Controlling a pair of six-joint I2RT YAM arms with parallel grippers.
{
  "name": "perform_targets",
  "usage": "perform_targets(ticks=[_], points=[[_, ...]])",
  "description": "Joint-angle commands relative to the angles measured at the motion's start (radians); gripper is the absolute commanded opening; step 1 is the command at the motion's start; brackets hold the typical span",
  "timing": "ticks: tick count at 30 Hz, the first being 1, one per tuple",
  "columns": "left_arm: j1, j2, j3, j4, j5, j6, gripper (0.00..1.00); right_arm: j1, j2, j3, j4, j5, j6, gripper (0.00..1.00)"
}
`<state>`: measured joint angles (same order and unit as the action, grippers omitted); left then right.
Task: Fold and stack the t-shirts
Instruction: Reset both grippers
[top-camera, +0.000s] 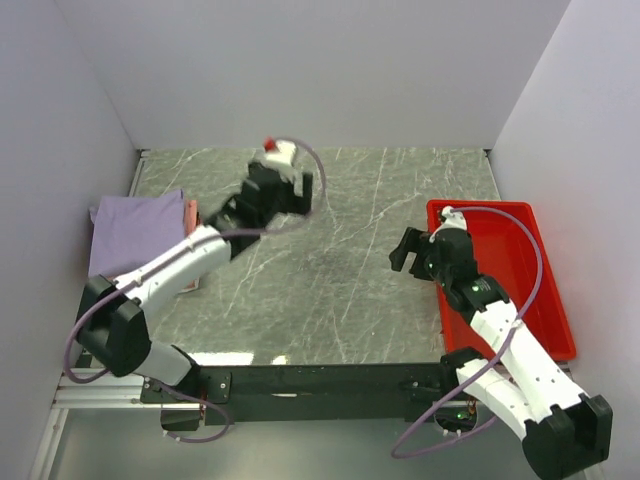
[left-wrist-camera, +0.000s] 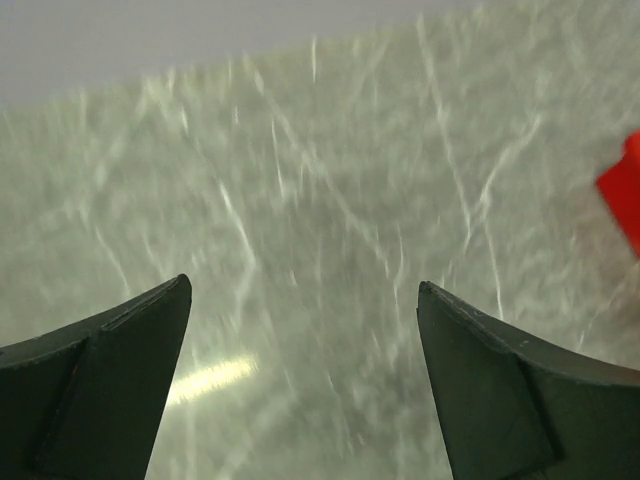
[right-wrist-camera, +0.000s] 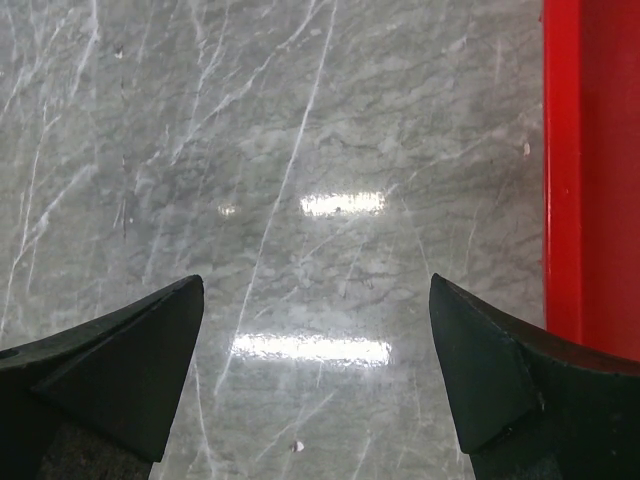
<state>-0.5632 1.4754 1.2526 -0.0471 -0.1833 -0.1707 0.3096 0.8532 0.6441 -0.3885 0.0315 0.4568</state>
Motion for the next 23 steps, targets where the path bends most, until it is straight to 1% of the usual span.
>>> perform_targets(ticks=[1, 2, 3, 4, 5, 6, 7, 8, 9, 10, 11, 14, 19, 23], points=[[-0.15, -0.113, -0.132, 0.098, -0.37, -0.148, 0.99, -0.006, -0.048, -0.041, 0.04, 0.044, 0.036, 1.0], [-0.182, -0.131, -0.169, 0.042, -0.419, -0.249, 0.99, -0.004, -0.061, -0.049, 0.042, 0.047, 0.049, 1.0], [-0.228, -0.136, -0.186, -0.015, -0.454, -0.301, 1.0, -0.004, -0.066, -0.061, 0.043, 0.048, 0.054, 1.0], [-0.251, -0.141, -0.202, -0.052, -0.484, -0.353, 1.0, -0.004, -0.071, -0.069, 0.049, 0.057, 0.063, 1.0], [-0.271, -0.148, -0.232, -0.089, -0.527, -0.453, 0.99, -0.004, -0.078, -0.075, 0.056, 0.061, 0.081, 1.0], [-0.311, -0.153, -0.254, -0.138, -0.533, -0.493, 1.0, -0.003, -0.083, -0.093, 0.065, 0.062, 0.086, 1.0], [-0.331, -0.158, -0.277, -0.142, -0.536, -0.524, 1.0, -0.004, -0.086, -0.103, 0.085, 0.059, 0.094, 1.0], [-0.352, -0.17, -0.333, -0.135, -0.541, -0.57, 0.99, -0.003, -0.089, -0.11, 0.091, 0.051, 0.112, 1.0], [-0.387, -0.176, -0.361, -0.122, -0.539, -0.584, 0.99, -0.003, -0.088, -0.127, 0.102, 0.045, 0.117, 1.0], [-0.4, -0.178, -0.384, -0.119, -0.541, -0.598, 0.99, -0.003, -0.091, -0.133, 0.112, 0.044, 0.118, 1.0], [-0.406, -0.178, -0.415, -0.12, -0.551, -0.643, 1.0, -0.003, -0.095, -0.138, 0.114, 0.056, 0.132, 1.0], [-0.411, -0.168, -0.42, -0.134, -0.538, -0.677, 1.0, -0.003, -0.1, -0.156, 0.129, 0.047, 0.115, 1.0], [-0.412, -0.168, -0.417, -0.142, -0.545, -0.73, 0.99, -0.003, -0.092, -0.139, 0.1, 0.05, 0.1, 1.0], [-0.414, -0.161, -0.438, -0.103, -0.533, -0.747, 1.0, -0.003, -0.097, -0.143, 0.105, 0.076, 0.103, 1.0]])
